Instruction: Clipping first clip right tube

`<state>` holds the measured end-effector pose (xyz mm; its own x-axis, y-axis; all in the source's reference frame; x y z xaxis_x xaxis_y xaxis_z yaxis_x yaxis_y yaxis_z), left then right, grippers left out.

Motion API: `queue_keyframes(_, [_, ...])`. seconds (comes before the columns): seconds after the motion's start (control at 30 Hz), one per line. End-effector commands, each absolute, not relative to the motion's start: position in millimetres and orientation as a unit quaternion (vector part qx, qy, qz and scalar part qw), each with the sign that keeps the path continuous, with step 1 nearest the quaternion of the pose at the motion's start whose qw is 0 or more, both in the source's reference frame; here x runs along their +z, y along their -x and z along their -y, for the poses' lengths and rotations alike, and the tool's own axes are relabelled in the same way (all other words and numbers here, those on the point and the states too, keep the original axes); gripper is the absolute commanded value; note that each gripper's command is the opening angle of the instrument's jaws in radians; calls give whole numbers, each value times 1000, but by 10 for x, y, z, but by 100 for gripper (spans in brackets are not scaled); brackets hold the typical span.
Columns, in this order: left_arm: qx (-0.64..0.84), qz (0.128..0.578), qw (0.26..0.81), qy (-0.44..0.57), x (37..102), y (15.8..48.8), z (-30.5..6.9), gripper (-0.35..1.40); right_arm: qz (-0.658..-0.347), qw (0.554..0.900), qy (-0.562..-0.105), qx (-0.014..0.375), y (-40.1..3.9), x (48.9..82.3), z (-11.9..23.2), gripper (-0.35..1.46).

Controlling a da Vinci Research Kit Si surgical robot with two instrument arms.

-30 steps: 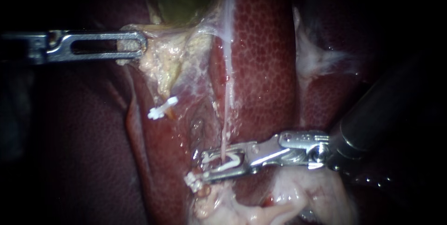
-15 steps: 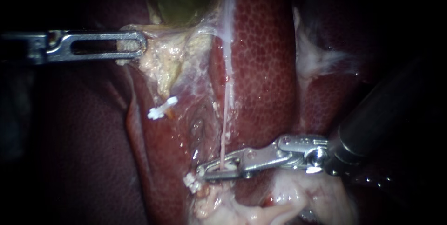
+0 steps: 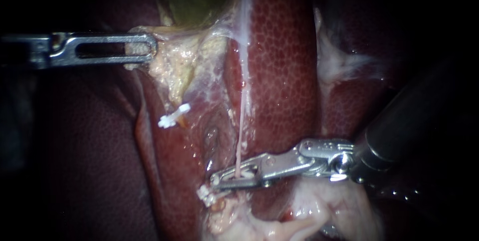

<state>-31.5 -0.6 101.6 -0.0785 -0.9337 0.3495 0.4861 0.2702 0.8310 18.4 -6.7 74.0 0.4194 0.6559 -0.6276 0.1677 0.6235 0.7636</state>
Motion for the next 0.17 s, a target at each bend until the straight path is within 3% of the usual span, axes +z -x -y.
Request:
queue_keyframes(0.03, [-557, 479, 637, -234, 1016, 315, 6, -35, -511, 740, -404, 169, -183, 740, 67, -35])
queue_keyframes(0.17, [-557, 479, 637, -234, 1016, 315, 6, -35, -510, 740, -403, 172, -182, 743, 68, -35])
